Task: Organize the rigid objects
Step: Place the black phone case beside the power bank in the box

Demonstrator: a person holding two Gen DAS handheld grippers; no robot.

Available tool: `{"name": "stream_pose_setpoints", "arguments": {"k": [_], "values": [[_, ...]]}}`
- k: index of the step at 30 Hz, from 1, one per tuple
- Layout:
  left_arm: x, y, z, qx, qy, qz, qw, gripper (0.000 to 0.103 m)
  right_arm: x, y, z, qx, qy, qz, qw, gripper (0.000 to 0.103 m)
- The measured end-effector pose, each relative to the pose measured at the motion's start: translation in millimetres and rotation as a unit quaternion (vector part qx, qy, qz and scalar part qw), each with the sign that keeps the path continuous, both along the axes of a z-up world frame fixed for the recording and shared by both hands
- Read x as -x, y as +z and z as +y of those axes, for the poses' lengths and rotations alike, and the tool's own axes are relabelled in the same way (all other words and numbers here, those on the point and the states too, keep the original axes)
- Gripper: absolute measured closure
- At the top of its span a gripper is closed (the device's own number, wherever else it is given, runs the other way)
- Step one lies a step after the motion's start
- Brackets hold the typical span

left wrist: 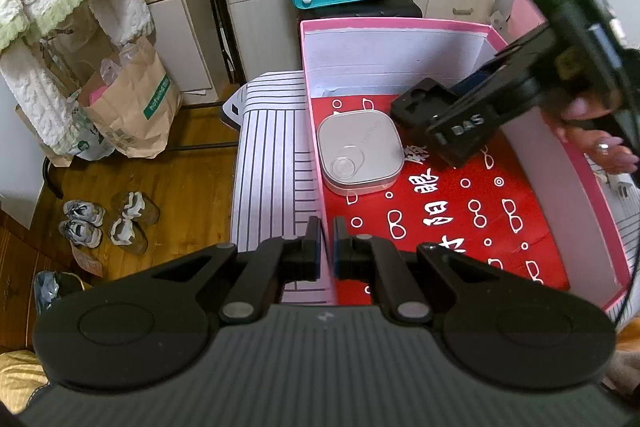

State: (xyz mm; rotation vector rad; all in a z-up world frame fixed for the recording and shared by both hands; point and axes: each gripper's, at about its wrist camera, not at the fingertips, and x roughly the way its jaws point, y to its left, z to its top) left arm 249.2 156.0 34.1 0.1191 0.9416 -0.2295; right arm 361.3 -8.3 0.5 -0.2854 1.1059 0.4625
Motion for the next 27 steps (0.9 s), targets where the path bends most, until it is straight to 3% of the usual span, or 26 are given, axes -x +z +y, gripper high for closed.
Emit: {"name": "stream_pose_setpoints", "arguments": {"k": [4,9,16,21,27], "values": [[1.3,0.0,-2.0,-0.006,-0.004,-0.003,1.0,0.099,-10.4,-10.2,3.2,0.015,-0.031,0.027,0.999,0.034],[2.2,0.2,-4.3,-0.015,-0.007,-0.006,0.9998,0.099,-21.4,-5.6,-12.0,-0.058,-0.092,0.078,0.991,0.033],[3.1,0.1,-5.5,-0.019,-0.005,-0.012,0.9997,0.099,27.4,45.5,-32.9,-0.102,-0.038,-0.001,0.994,0.032],[4.1,0.0,-3.2,-0.012,0.002,-0.014,0.9998,0.099,78.1,83.2,-73.8,-0.122,0.004,-0.079,0.989,0.032],[5.0,-1.6,-4.4,-0.013,0.011,-0.02,0.9997,0.099,112.1,86.3,-139.8,-0.117,-0.006,-0.138,0.983,0.031]]}}
